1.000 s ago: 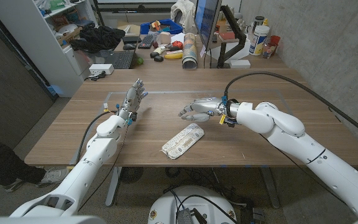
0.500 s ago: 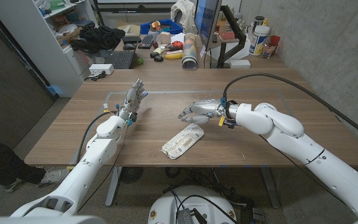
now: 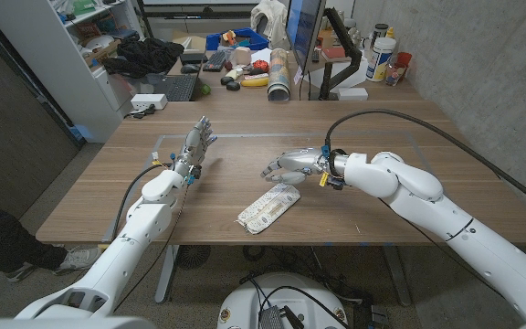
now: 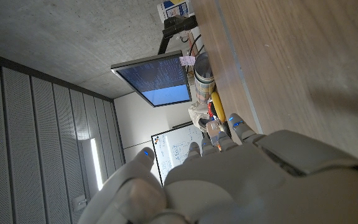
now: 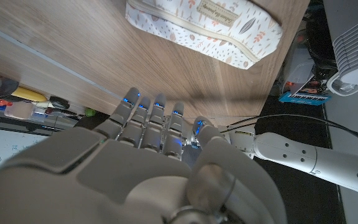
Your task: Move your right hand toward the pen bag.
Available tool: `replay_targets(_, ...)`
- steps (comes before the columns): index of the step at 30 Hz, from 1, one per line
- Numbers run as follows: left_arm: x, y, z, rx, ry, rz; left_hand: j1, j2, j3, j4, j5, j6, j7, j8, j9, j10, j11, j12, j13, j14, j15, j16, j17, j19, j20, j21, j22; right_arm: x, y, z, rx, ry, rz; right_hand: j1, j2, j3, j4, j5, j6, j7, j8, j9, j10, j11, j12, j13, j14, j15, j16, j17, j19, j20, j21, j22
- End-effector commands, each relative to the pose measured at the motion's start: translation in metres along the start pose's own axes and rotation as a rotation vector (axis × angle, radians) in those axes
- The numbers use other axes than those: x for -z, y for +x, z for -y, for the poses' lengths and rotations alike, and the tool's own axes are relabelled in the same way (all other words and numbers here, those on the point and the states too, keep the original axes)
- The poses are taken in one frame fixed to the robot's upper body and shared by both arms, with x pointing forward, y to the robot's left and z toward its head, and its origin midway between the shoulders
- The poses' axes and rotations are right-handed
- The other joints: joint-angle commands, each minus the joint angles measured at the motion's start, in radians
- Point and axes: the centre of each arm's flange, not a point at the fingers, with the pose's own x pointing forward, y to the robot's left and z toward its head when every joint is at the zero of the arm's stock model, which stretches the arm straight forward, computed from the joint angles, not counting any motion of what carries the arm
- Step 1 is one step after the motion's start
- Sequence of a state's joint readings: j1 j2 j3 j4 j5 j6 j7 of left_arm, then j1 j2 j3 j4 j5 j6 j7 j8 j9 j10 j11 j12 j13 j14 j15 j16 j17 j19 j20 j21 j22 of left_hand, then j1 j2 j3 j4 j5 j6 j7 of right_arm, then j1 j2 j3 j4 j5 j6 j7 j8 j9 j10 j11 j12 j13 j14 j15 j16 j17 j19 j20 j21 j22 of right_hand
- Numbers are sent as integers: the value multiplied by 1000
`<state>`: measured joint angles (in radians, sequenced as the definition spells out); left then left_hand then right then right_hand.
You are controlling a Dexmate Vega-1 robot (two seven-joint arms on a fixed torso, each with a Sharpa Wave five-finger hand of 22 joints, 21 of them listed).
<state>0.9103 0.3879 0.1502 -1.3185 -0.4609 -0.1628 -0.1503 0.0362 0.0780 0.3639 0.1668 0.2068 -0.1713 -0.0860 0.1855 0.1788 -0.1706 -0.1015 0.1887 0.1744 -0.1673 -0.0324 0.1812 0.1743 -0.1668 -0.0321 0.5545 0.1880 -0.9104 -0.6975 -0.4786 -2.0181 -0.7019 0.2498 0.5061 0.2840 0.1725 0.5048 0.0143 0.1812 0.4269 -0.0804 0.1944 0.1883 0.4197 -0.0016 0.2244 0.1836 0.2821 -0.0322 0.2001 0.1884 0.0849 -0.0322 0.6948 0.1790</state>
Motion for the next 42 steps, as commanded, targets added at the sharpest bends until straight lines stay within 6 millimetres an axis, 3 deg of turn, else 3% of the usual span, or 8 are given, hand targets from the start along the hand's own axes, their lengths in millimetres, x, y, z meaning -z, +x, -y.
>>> replay_targets(1, 1, -1, -4, 2, -3, -3, 5, 47, -3, -1, 6, -13, -4, 4, 4, -16, 3, 6, 5, -32, -31, 5, 3, -104, -29, -2, 6, -2, 5, -2, -12, 0, -1, 7, 14, 1, 5, 4, 4, 0, -2, 2, 8, -2, -3, 3, 1, -4, 4, 3, 4, 3, 0, 5)
replay_targets(30, 6, 1, -13, 0, -6, -15, 5, 47, -4, -1, 6, -12, -5, 4, 4, -16, 3, 6, 5, -33, -31, 5, 3, -104, -28, -4, 6, -4, 18, -5, -33, 2, 5, 14, 14, 2, 10, 4, 5, 1, -2, 2, 10, -2, -4, 3, 3, -6, 5, 3, 6, 2, -3, 5)
replay_targets(42, 7, 1, -16, -16, 0, -24, 5, 47, -4, -1, 6, -12, -4, 4, 4, -16, 3, 6, 5, -33, -31, 5, 3, -104, -28, -5, 6, -2, 26, -16, -79, 13, 34, 15, 15, 2, 14, 4, 6, 0, -2, 3, 13, -1, -3, 3, 5, -4, 7, 3, 7, 3, -4, 5)
